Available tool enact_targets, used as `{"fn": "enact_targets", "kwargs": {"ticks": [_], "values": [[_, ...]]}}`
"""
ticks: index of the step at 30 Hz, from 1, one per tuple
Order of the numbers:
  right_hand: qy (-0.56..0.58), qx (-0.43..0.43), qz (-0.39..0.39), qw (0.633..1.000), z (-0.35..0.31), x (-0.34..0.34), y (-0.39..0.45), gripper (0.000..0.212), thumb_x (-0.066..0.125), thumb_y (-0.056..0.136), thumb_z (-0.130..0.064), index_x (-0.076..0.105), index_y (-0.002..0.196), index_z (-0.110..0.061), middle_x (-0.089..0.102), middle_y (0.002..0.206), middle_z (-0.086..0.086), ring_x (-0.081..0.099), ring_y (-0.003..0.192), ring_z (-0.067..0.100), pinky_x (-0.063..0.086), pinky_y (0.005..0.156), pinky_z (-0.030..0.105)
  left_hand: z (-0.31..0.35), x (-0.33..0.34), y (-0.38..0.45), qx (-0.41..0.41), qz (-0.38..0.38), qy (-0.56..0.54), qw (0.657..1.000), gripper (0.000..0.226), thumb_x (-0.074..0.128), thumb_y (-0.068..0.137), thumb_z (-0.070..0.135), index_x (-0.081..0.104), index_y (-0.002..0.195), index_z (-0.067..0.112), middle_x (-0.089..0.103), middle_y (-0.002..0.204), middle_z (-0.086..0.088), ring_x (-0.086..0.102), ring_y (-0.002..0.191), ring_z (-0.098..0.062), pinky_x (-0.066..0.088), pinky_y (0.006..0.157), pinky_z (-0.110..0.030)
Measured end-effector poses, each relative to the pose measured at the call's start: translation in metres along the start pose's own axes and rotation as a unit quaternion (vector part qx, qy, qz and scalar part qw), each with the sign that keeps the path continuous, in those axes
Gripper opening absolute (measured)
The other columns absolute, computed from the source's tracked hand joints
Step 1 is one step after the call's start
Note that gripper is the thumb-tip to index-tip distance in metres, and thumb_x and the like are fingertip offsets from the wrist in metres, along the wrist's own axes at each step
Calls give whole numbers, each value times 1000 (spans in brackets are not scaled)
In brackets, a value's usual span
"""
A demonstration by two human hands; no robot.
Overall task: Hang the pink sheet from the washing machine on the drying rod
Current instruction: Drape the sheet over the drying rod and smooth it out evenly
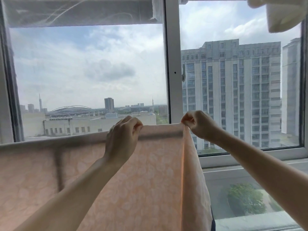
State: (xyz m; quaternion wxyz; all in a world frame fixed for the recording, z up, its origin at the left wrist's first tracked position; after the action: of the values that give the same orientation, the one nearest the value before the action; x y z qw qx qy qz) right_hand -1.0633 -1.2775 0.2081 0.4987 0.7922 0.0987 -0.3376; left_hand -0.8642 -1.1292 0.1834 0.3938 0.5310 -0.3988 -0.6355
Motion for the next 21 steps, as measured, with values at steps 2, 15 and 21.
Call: {"fn": "enact_targets", "kwargs": {"ticks": [2,15,21], "values": [[-26,2,-14,1000,6,8,-4,12,62,90,-4,70,98,-8,71,93,4,61,78,8,42,66,5,2,6,-4,14,-16,6,1000,4,65,91,17,68,91,17,67,87,9,62,79,-13,54,72,-37],[39,35,-4,999,-25,19,-36,25,66,88,-24,58,108,-11,63,91,-4,57,71,-1,47,58,8,-7,4,-14,-7,8,-1,1000,6,63,92,15,68,90,16,64,82,9,59,74,-13,54,71,-41],[-7,55,24,998,-27,24,-47,14,68,87,-20,59,96,-13,63,85,-3,59,73,4,51,63,16,-6,0,-12,-19,7,-2,1000,7,64,91,14,70,91,14,68,85,6,62,75,-13,55,70,-39]]}}
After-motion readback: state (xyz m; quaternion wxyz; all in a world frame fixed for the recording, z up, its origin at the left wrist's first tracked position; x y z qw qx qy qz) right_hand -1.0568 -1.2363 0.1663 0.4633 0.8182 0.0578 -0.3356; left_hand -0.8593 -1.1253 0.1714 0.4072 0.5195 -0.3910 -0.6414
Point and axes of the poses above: each hand's wrist, its own y-axis towards the middle knuckle, its own x-axis out of the palm, z = x × y, the point moved 3 cm from there along y, towards the middle knuckle
